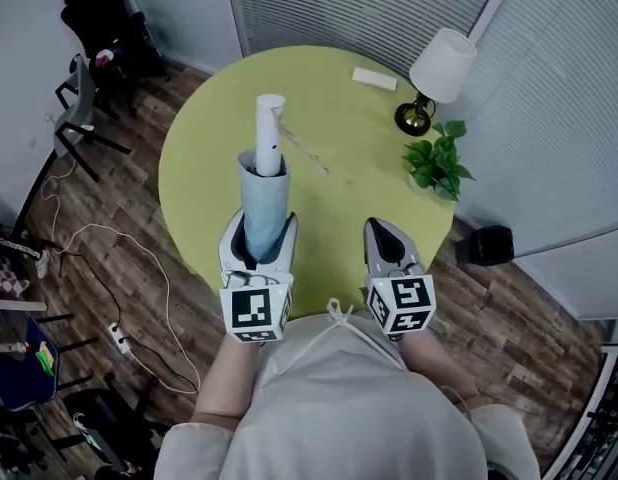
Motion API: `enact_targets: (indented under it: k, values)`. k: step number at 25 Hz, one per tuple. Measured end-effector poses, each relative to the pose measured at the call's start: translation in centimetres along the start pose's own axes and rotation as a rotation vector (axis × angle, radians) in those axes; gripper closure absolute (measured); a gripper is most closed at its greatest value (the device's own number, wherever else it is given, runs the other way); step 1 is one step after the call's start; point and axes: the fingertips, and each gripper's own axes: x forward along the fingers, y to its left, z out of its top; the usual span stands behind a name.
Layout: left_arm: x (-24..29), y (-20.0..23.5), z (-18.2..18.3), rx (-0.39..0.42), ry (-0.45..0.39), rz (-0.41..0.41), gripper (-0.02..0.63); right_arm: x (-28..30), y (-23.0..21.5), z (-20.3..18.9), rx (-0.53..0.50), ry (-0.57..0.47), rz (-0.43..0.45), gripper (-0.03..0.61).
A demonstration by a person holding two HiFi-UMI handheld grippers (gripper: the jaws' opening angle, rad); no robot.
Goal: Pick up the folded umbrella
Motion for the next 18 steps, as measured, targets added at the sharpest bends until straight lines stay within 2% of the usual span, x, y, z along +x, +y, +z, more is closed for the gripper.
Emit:
enact_targets:
  k: [2,8,18]
  values:
    - [-1.1,0.6,1.0,-0.016,-0.029,0.034,0.327,0.0,0.6,0.7,-0.005,-0.018,0.021,0.579]
    - [-1.8,1.5,1.7,0.025,-0.039,0.074,0.327,0.3,2.5,2.3,-0.041,-0.049,0.085,0.580]
    - [-2.6,1.4,1.5,0.021,-0.028,0.083,0.325,-0.4,4.6,2.5,-0.074,-0.052,0.136,0.580]
